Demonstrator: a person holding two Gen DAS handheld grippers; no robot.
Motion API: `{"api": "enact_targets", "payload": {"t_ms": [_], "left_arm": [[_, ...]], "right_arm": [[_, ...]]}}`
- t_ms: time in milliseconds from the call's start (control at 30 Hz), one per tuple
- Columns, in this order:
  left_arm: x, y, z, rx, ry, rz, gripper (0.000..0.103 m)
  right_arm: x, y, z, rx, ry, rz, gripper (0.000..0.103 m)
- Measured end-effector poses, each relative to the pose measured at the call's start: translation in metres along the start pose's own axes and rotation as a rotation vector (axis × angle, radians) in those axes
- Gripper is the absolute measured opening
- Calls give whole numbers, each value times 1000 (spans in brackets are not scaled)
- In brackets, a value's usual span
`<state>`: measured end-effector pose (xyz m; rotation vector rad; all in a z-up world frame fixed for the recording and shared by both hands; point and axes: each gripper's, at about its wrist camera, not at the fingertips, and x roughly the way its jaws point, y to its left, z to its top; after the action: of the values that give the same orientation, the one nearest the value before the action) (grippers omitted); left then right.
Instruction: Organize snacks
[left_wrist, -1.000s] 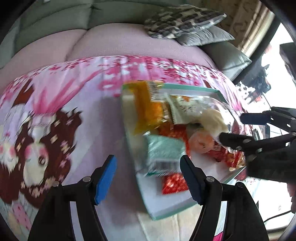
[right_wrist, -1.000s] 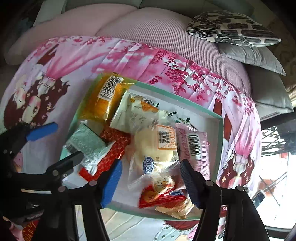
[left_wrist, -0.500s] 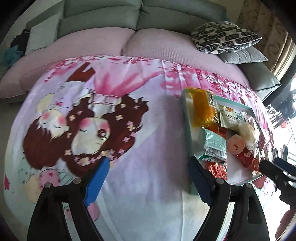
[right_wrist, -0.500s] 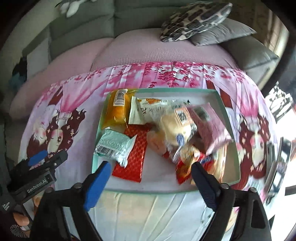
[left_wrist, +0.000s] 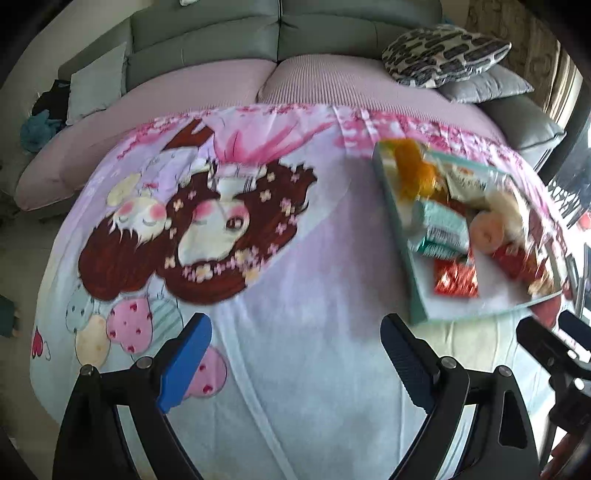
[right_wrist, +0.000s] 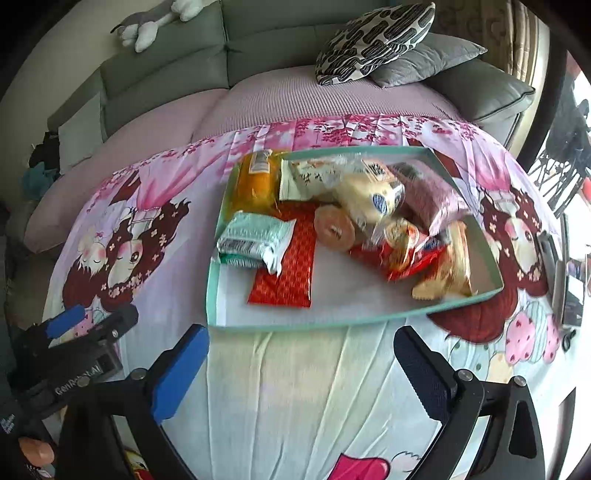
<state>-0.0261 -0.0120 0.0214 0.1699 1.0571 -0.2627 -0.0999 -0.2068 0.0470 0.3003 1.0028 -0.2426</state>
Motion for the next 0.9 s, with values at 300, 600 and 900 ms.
{"api": "enact_targets", "payload": {"t_ms": [300, 600, 900], "left_arm": [[11, 5, -19, -16, 41, -5, 93], [7, -2, -21, 9, -12, 46, 93], [5, 0, -22, -6, -23, 68, 93]], "right_arm": [[13, 2, -24, -5, -24, -19, 103], [19, -5, -29, 21, -17, -13, 103], [21, -5, -30, 20, -9, -1, 103]]}}
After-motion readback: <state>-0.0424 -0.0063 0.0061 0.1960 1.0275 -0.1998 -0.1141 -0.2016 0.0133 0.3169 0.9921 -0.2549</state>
